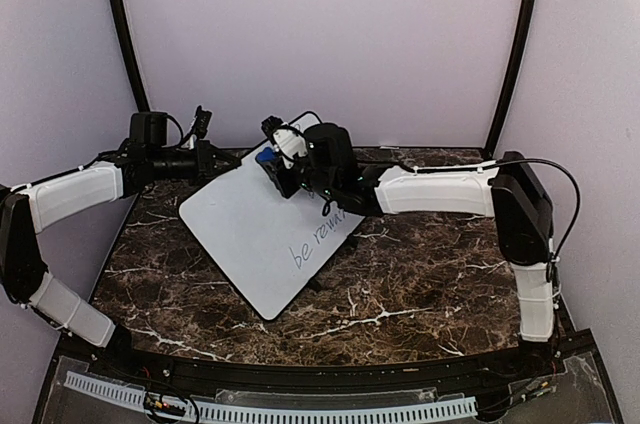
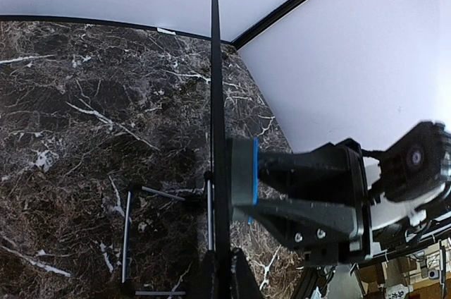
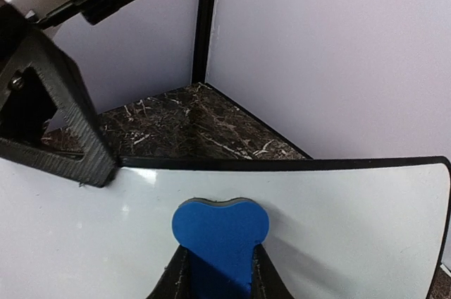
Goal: Erase the whiteboard
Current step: Erase the whiteboard at the center of the board.
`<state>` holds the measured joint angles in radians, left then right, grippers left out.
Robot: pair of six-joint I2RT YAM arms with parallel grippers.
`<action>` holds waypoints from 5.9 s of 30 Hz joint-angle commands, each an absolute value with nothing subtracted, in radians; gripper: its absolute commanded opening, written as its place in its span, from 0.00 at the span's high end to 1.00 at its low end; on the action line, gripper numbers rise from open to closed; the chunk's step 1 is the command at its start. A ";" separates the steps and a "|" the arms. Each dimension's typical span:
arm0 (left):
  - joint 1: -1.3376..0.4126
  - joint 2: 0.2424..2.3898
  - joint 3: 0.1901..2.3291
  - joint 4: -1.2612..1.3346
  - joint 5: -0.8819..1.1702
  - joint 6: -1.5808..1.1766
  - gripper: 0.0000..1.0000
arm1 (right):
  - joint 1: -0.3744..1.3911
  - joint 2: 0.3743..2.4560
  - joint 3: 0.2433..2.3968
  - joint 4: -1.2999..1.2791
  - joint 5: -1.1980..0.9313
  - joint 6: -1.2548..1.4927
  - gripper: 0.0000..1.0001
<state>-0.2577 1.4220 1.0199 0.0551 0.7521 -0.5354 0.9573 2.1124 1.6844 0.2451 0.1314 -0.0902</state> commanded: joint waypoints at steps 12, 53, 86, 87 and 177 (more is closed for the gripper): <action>-0.282 1.384 1.022 0.156 0.895 -0.514 1.00 | 0.980 2.125 1.652 0.228 0.175 -0.135 0.80; -0.282 1.380 1.019 0.161 0.899 -0.517 1.00 | 0.868 2.163 1.785 0.185 0.217 -0.122 0.80; -0.282 1.376 1.018 0.161 0.896 -0.514 1.00 | 0.875 2.261 1.943 0.092 0.474 -0.215 0.80; -0.282 1.376 1.018 0.161 0.895 -0.514 1.00 | 0.879 2.256 1.936 0.099 0.524 -0.208 0.80; -0.282 1.371 1.014 0.168 0.889 -0.523 1.00 | 1.256 1.961 1.024 0.662 0.140 -0.136 0.80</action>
<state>-0.2695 1.4212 1.0080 0.0814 0.8272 -0.5350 1.2430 1.9396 1.0130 0.6456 0.1730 -0.1226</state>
